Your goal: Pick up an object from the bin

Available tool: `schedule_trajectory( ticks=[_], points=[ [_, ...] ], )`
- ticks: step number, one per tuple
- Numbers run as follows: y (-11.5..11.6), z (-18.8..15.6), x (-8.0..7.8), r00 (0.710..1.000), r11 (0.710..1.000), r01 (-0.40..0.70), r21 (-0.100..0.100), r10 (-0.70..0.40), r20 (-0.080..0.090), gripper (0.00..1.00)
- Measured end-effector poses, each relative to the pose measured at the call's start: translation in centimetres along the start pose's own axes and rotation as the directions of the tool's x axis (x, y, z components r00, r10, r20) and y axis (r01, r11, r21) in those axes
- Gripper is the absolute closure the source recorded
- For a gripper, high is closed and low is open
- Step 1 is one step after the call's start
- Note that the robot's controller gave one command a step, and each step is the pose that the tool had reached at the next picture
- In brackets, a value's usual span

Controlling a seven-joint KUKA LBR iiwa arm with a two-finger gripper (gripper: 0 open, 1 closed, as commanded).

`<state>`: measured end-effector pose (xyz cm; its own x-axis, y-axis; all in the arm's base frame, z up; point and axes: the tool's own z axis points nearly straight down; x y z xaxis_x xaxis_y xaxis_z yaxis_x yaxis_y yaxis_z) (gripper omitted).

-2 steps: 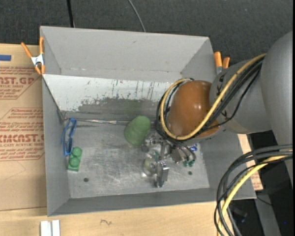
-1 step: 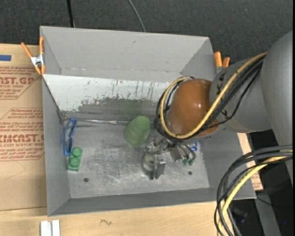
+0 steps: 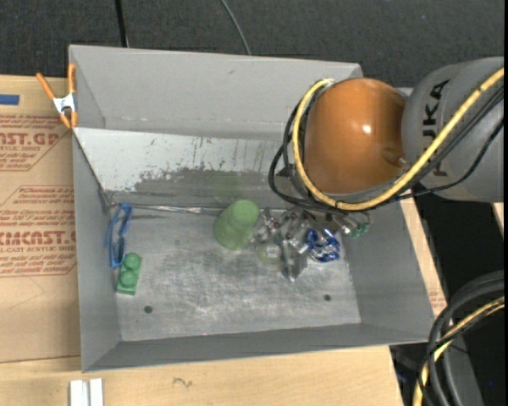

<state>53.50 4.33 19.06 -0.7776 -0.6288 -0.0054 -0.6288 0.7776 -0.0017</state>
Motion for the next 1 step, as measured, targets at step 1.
schedule_trajectory(
  ticks=[1],
  points=[
    [-2.85,-5.38,5.84,0.989,0.989,0.147,0.001,-0.147,-0.003,1.00]
  ],
)
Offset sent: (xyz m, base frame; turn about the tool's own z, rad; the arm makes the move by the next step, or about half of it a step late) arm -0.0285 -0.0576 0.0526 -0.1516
